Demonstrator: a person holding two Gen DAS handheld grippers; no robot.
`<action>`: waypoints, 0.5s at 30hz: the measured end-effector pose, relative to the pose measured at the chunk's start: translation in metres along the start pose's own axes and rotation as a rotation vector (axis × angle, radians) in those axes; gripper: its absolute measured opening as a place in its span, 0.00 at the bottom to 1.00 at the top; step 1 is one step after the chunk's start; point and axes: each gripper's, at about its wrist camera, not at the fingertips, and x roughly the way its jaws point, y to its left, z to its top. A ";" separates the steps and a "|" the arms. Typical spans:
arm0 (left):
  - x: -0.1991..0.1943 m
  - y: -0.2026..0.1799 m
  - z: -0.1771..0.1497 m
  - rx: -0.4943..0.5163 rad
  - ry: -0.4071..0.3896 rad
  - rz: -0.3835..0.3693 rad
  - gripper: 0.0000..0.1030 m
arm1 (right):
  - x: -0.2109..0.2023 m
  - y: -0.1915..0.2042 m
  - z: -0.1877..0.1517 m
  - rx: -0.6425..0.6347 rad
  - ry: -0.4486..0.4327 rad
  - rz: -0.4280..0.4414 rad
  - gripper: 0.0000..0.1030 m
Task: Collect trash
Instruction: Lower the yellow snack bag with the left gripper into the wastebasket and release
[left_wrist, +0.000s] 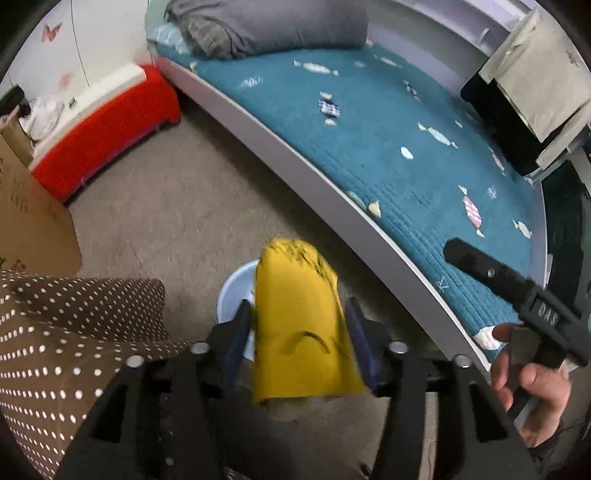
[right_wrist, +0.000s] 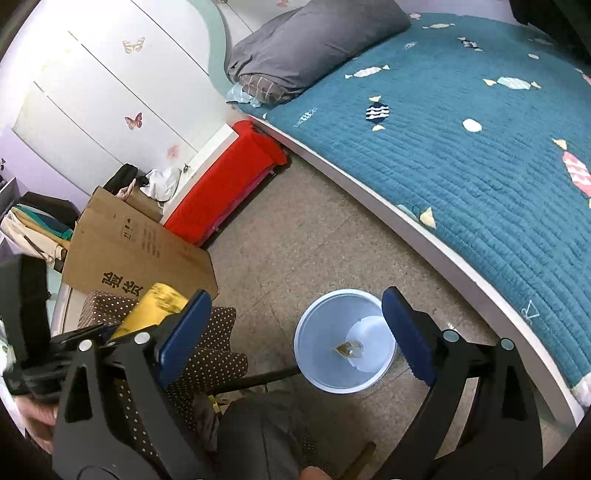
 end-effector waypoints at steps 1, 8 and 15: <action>0.000 0.000 0.002 0.002 0.004 0.004 0.74 | 0.001 0.001 -0.002 -0.002 0.004 0.000 0.89; -0.019 0.011 -0.003 -0.041 -0.070 0.072 0.83 | -0.002 0.014 -0.016 -0.017 0.009 0.009 0.91; -0.064 0.012 -0.030 -0.054 -0.186 0.124 0.87 | -0.016 0.035 -0.027 -0.043 -0.011 -0.010 0.94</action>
